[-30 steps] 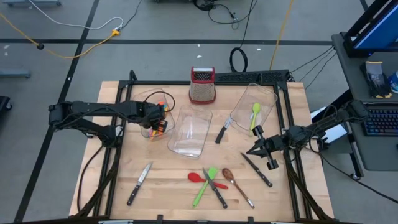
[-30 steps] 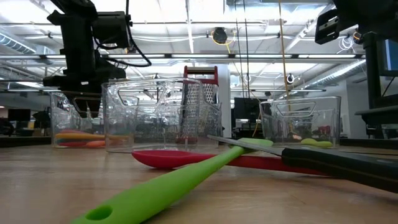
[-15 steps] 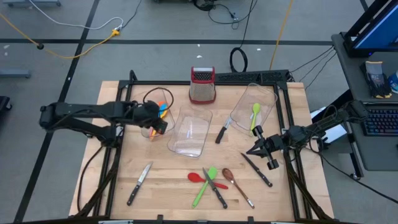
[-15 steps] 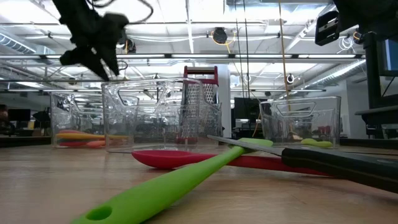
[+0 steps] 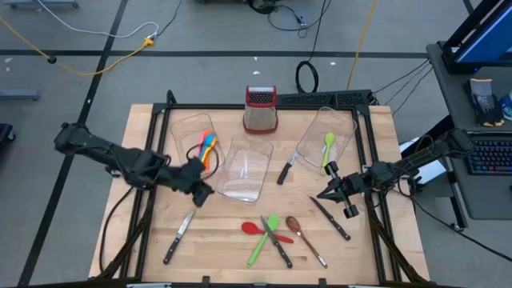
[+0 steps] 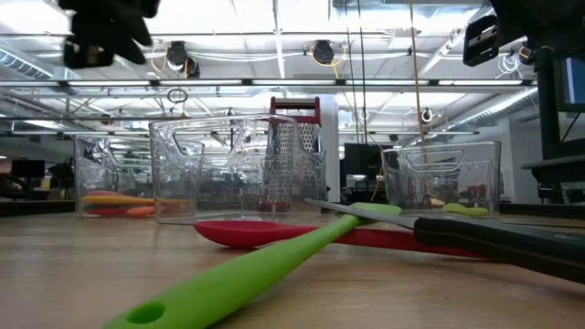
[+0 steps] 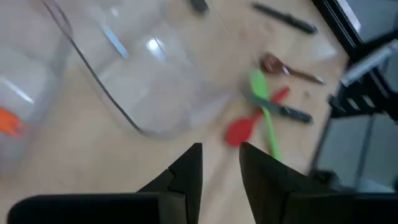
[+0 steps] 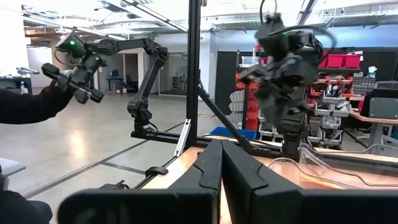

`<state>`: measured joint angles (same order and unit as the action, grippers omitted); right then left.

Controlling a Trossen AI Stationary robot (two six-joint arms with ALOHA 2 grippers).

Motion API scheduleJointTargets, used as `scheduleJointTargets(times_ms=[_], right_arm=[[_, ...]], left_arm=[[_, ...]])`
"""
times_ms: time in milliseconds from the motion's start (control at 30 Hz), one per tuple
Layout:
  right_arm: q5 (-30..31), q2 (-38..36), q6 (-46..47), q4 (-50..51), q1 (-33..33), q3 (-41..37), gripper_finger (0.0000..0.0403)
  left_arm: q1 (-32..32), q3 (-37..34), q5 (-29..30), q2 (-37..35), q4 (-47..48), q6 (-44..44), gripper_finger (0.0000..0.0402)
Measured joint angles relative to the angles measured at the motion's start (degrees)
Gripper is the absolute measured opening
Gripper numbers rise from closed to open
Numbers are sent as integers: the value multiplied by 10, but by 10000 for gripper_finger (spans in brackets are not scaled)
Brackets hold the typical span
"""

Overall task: Pick & Place Kitchen Items
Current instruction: Put the black knife into the middle transparent bin

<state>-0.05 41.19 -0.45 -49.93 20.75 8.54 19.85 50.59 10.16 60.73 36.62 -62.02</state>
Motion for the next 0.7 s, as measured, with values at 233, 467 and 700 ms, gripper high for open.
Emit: scheduleJointTargets(times_ms=[233, 467, 700], right_arm=[[0, 0, 0, 0, 0, 0, 0], [0, 0, -11, 1, 0, 0, 0], [1, -7, -27, 28, -4, 0, 0]], left_arm=[[111, 0, 23, 8, 5, -124, 93], [195, 0, 36, 53, 47, -271, 93], [256, 0, 29, 119, 56, -368, 92]])
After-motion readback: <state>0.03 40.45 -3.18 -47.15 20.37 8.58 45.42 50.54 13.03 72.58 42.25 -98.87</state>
